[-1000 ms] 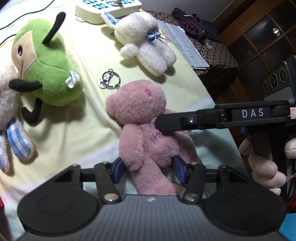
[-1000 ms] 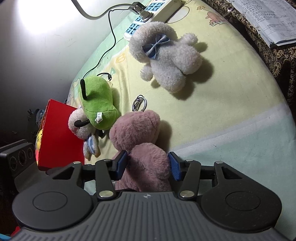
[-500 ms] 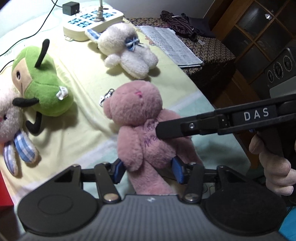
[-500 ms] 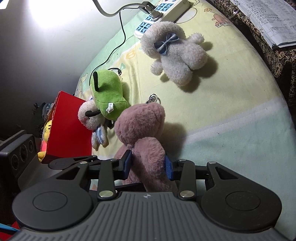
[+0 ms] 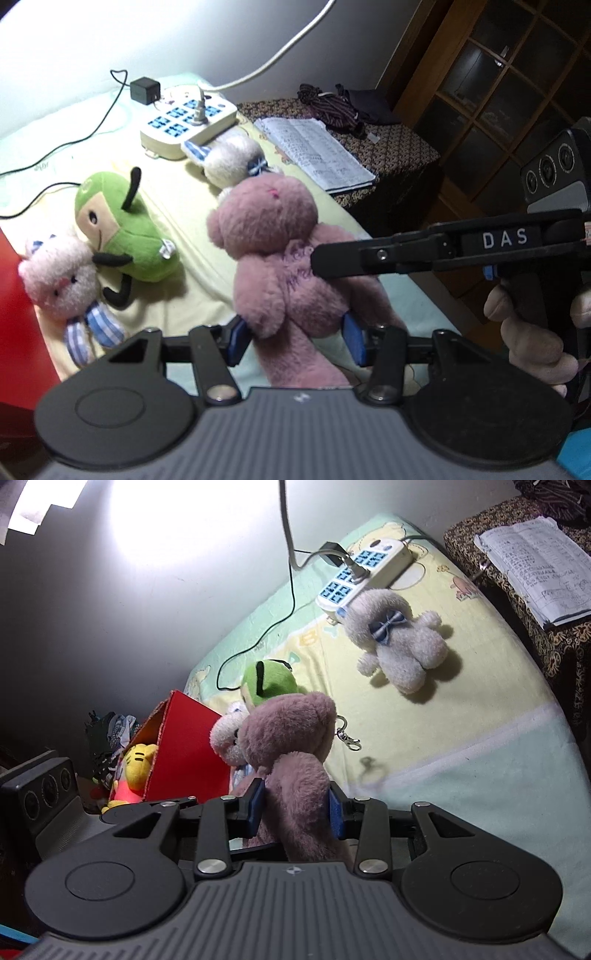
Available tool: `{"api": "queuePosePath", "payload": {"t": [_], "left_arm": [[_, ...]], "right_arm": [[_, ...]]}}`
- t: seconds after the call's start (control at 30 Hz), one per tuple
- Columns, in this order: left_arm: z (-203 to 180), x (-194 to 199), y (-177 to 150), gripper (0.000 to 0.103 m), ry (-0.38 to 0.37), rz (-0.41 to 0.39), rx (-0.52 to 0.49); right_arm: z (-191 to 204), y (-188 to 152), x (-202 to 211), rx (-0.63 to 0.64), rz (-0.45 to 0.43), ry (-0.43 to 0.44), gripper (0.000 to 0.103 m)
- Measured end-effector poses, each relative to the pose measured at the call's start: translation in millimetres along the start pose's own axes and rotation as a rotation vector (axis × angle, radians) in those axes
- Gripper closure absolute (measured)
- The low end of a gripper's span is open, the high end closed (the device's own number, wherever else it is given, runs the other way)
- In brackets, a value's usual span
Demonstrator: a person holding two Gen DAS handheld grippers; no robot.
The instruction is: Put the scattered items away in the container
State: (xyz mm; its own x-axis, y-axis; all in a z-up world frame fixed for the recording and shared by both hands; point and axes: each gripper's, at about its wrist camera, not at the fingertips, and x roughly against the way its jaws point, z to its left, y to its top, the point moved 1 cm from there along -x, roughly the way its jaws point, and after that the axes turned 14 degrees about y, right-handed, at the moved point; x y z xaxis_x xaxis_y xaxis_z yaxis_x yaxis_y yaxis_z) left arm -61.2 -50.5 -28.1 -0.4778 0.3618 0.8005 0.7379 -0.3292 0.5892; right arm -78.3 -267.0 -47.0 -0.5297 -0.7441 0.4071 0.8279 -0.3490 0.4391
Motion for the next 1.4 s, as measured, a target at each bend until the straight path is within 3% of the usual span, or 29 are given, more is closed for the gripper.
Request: {"api": "queuePosePath", "payload": {"t": [0.3, 0.87, 1.1, 1.4], "left_arm": [[73, 64, 1, 0.053, 0.049, -0.118, 0.075], [196, 141, -21, 0.053, 0.198, -0.225, 0.172], [228, 143, -23, 0.053, 0.219, -0.222, 0.183], [266, 107, -43, 0.053, 0.216, -0.112, 0.227]], "right_arm": [[75, 9, -32, 0.114, -0.063, 0.069, 0.066], [174, 7, -151, 0.256, -0.038, 0.238, 0.066], [197, 6, -186, 0.289, -0.039, 0.247, 0.066], [192, -4, -233, 0.278, 0.0, 0.181, 0.066]]}}
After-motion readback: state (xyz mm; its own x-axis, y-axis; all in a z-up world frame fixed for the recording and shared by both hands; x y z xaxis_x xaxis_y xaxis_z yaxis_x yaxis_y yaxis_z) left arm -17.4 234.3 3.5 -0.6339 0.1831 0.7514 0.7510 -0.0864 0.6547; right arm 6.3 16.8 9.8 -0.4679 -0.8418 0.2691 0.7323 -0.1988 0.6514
